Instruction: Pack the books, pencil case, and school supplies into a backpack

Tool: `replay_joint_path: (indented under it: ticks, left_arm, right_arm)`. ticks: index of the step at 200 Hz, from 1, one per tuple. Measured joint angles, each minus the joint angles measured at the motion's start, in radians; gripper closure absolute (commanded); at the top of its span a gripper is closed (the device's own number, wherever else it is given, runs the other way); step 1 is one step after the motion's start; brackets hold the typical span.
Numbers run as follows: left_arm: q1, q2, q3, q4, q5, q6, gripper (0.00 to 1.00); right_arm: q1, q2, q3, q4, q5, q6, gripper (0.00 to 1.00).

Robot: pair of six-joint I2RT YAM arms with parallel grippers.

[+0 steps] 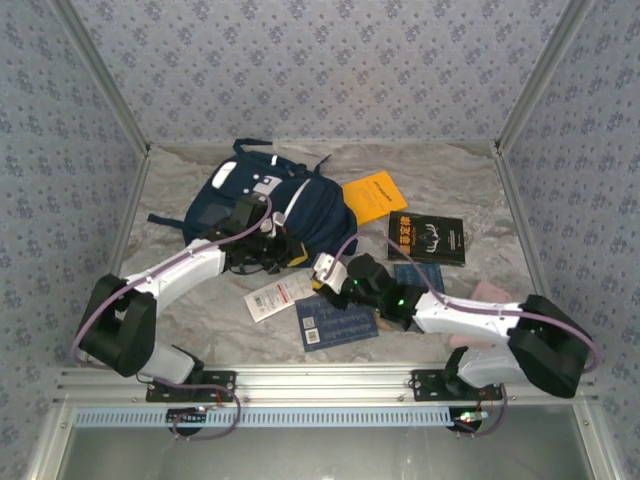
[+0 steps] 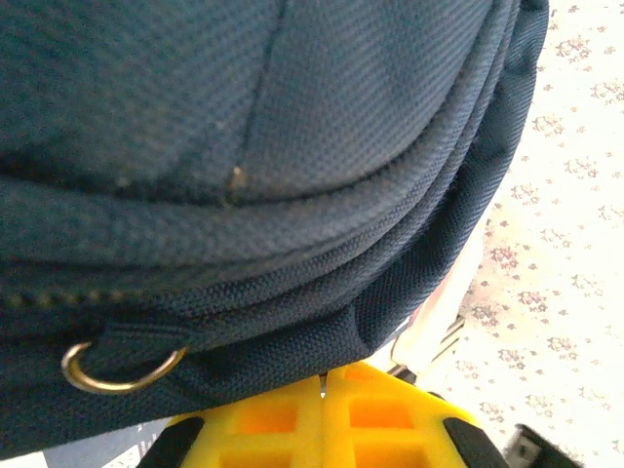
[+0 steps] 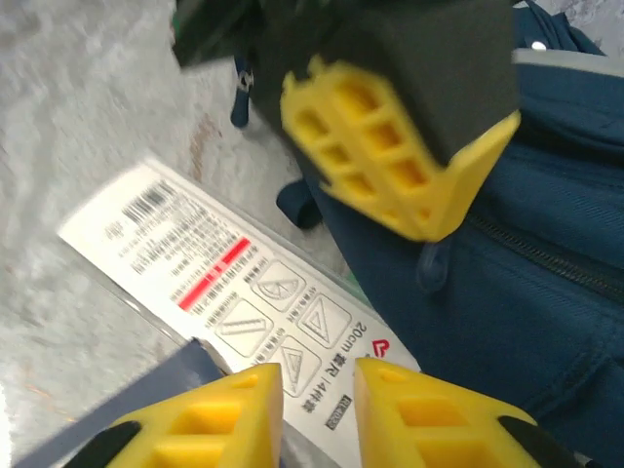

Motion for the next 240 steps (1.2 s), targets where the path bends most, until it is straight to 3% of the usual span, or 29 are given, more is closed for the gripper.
replay_joint_path:
  ticks: [76,178,240]
  left_arm:
    - [0.004,0.011,0.0,0.036,0.037,-0.028,1.0]
    - [0.01,0.011,-0.001,0.043,0.041,-0.039,1.0]
    - [0.011,0.011,-0.004,0.062,0.039,-0.05,1.0]
  right_arm:
    - [-0.002,0.217,-0.035,0.354,0.145,-0.171,0.72]
    - [-0.028,0.256,0.021,0.412,0.196,-0.219,0.8]
    - [-0.029,0.27,0.052,0.396,0.195,-0.231,1.0]
